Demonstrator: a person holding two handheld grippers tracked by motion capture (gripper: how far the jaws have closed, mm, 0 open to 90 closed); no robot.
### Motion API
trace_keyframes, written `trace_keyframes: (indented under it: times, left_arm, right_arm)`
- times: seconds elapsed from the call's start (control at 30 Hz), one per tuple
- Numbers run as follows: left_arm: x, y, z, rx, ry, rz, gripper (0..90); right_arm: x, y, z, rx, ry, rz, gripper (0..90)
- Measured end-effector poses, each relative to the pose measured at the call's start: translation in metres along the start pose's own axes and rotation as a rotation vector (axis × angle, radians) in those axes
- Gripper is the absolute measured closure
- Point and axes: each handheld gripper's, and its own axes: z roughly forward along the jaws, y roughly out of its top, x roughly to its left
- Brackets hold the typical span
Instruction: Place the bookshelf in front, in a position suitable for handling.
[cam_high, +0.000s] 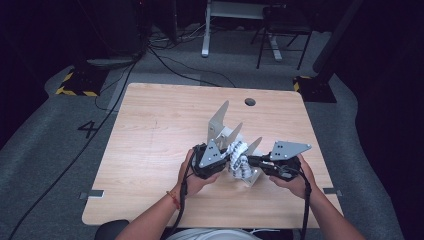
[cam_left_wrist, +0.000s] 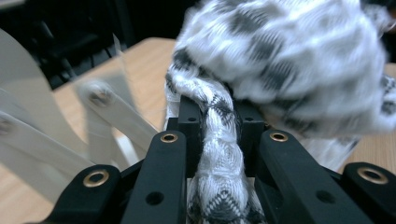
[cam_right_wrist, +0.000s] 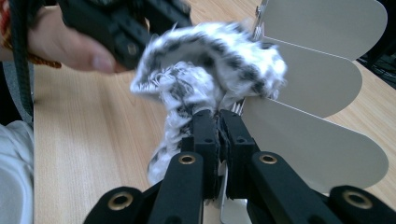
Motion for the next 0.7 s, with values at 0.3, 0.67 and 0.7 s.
trace_keyframes:
  times: [0.3,0.67,0.7]
  left_arm:
    - [-0.009,-0.020,0.024,0.160,-0.064,0.051,78.1]
    - [0.001,-0.012,0.000,0.161,-0.017,0.088,76.9]
    - [0.005,-0.010,-0.005,0.154,-0.006,0.087,76.8]
  right_arm:
    - [-0.001,0.000,-0.001,0.010,-0.022,-0.009,86.1]
    - [-0.004,-0.001,-0.005,0.022,-0.018,-0.006,86.8]
    - [-0.004,-0.001,-0.006,0.025,-0.017,-0.006,86.9]
